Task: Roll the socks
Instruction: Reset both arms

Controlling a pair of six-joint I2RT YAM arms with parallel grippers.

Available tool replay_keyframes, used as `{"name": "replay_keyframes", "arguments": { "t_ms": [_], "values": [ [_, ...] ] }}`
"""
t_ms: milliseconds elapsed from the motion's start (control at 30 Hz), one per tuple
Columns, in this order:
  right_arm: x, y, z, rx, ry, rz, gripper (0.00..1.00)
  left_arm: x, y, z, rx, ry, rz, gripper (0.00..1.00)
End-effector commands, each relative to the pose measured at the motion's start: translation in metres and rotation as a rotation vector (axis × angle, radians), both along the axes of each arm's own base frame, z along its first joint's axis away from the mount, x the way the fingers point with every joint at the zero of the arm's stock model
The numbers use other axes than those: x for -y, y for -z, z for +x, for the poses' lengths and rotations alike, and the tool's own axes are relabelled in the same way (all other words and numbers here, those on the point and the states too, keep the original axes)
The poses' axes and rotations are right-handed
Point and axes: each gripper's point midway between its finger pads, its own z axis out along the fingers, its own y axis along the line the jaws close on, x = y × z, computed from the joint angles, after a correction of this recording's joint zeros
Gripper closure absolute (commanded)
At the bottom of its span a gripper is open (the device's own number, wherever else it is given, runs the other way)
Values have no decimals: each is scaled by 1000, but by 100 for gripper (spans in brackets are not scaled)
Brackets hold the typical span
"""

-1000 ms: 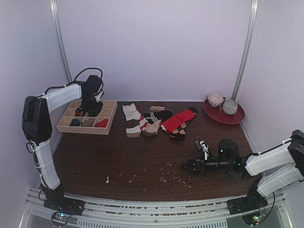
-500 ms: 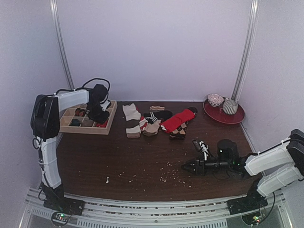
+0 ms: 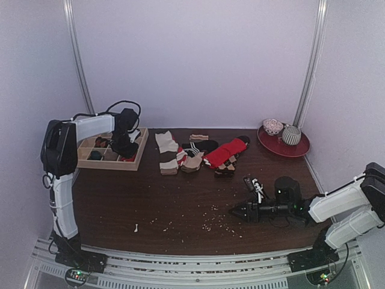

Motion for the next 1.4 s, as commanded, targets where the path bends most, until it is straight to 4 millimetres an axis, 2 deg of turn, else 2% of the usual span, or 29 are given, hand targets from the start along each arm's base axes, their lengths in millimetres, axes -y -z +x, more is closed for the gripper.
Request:
{"name": "replay_keyframes", "arguments": {
  "t_ms": [0,300,433,567,700,767,833,900,1000,1033,1067,1100,1133,1233,1333,1367],
  "values": [
    [1,-4,1,5,9,22,55,-20,24,-12,-74,-30,101,100],
    [7,-3,-1,3,26,19,54,-32,72,-42,-189,-27,101,100],
    [7,-3,-1,0,26,16,54,-31,71,-38,-157,-34,81,98],
    [6,-8,0,7,31,27,54,-17,43,-14,-50,-22,12,86],
    [5,-13,4,19,36,16,54,1,6,11,58,5,-80,64],
    [5,-14,6,24,40,1,54,12,-11,20,92,28,-131,57],
    [5,-15,8,31,44,-20,54,21,-28,26,128,45,-167,45],
    [8,-15,11,34,59,-56,54,29,-48,30,167,69,-190,30],
    [13,-23,18,63,98,-81,52,38,-78,32,226,97,-230,15],
    [16,-25,21,71,114,-98,50,41,-88,32,246,103,-244,13],
    [19,-25,24,78,133,-122,46,43,-97,31,263,111,-257,4],
    [23,-26,27,87,154,-146,13,45,-106,30,282,119,-271,2],
    [27,-28,31,95,176,-171,2,47,-114,29,300,124,-284,2],
    [41,-33,44,110,262,-260,0,51,-135,24,356,146,-311,2],
    [54,-46,55,134,338,-313,0,49,-155,14,429,165,-327,2],
    [58,-56,59,152,371,-307,0,48,-160,10,454,170,-331,2]
  ]
}}
